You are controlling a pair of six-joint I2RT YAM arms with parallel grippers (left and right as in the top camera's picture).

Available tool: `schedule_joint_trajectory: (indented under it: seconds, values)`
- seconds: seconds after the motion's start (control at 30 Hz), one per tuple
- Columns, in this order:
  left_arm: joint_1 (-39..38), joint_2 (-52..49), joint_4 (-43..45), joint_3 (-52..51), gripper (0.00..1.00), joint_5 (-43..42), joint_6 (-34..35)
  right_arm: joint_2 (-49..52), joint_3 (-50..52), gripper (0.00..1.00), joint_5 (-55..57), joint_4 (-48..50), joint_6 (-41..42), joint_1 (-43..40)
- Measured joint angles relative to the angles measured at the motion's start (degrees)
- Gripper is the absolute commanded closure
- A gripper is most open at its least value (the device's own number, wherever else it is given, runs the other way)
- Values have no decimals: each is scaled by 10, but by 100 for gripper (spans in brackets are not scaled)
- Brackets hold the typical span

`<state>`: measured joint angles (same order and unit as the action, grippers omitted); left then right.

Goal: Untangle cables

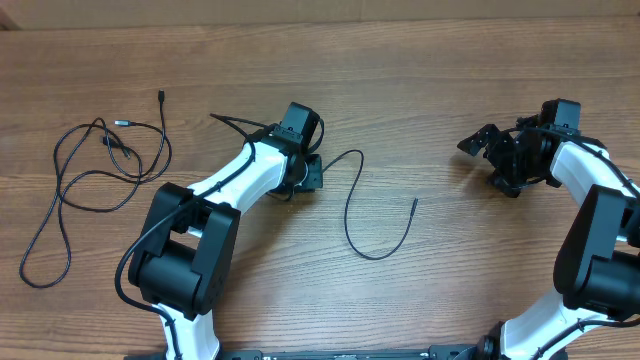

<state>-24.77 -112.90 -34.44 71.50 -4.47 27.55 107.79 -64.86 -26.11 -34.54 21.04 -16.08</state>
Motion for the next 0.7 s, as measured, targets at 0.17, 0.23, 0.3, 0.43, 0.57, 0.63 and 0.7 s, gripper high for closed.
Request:
schedule_joint_trajectory:
  seconds: [0.17, 0.23, 0.3, 0.43, 0.57, 0.63, 0.7]
  values:
    - [0, 4, -63, 2, 93, -9, 1, 0, 0, 0, 0, 0, 0, 0]
    - [0, 5, -85, 4, 96, -15, 3, 0, 0, 0, 0, 0, 0, 0]
    - [0, 6, -108, 7, 96, -18, 2, 0, 0, 0, 0, 0, 0, 0]
    - [0, 6, -143, 9, 96, -31, -25, 0, 0, 0, 0, 0, 0, 0]
    - [0, 3, -203, 26, 96, -40, -56, 0, 0, 0, 0, 0, 0, 0]
    - [0, 0, -234, 49, 96, -44, -67, 0, 0, 0, 0, 0, 0, 0]
    - [0, 0, -260, 81, 96, -52, -84, 0, 0, 0, 0, 0, 0, 0]
